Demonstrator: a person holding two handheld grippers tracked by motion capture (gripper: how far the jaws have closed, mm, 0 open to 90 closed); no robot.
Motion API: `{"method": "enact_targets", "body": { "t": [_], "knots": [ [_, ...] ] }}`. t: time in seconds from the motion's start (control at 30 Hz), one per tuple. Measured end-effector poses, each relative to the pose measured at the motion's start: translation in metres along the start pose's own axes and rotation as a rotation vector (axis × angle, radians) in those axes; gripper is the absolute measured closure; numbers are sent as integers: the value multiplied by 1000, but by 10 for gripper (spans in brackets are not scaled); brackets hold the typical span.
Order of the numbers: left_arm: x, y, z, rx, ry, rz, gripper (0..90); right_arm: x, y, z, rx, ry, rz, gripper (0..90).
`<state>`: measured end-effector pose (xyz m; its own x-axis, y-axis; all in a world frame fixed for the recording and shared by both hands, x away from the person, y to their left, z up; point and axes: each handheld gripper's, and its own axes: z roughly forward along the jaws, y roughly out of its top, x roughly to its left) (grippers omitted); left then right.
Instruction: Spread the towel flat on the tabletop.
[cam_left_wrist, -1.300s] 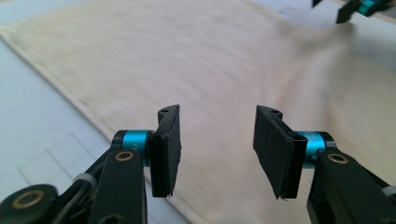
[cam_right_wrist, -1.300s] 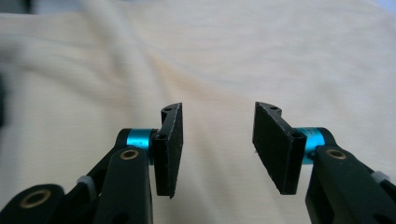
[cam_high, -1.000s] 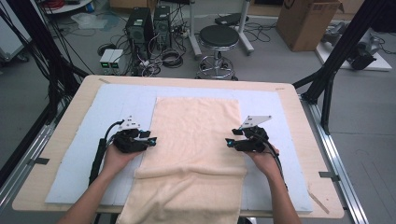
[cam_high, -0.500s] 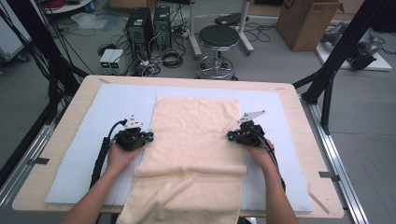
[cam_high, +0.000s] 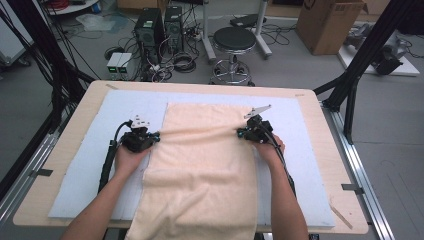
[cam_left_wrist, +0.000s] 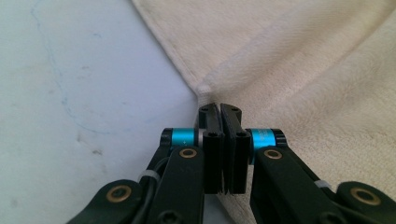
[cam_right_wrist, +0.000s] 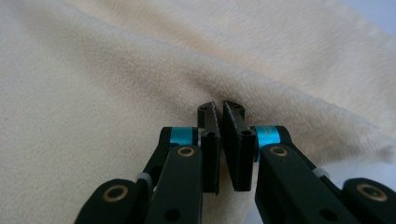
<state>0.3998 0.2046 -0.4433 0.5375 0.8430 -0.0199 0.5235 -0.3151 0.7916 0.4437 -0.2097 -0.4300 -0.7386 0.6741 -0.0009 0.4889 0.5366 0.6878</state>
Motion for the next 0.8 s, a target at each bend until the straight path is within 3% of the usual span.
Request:
{"method": "enact_targets", "body": {
  "t": [0.1, 0.2, 0.27, 0.33, 0.4, 0.43, 0.53, 0.6, 0.67, 0.73, 0.8],
  "knots": [
    [5, 5, 3, -32, 28, -32, 874, -4, 2, -1, -31, -14, 14, 854],
    [9, 2, 5, -15, 62, -54, 895, -3, 2, -1, -33, -16, 18, 849],
    [13, 0, 2, 3, 40, -64, 855, -3, 0, -2, -16, -16, 18, 788],
    [16, 0, -6, -24, 2, -84, 799, -3, -1, -9, -20, 0, 25, 738],
    [14, 3, -16, -64, -38, -67, 778, -1, -2, -19, -46, 22, 25, 697],
    [13, 3, -24, -82, -84, -63, 754, 1, -2, -25, -62, 29, 14, 685],
    [4, 2, -41, -100, -142, -8, 730, 13, -5, -43, -111, 77, -10, 642],
    [-3, -1, -53, -117, -166, 17, 715, 25, -10, -54, -149, 92, -41, 618],
    [-9, -4, -66, -120, -201, 49, 685, 38, -13, -64, -125, 146, -52, 570],
    [-18, -12, -79, -149, -228, 73, 678, 53, -18, -74, -168, 140, -96, 569],
    [-28, -20, -89, -146, -250, 108, 660, 68, -24, -82, -180, 158, -125, 557]
  ]
}}
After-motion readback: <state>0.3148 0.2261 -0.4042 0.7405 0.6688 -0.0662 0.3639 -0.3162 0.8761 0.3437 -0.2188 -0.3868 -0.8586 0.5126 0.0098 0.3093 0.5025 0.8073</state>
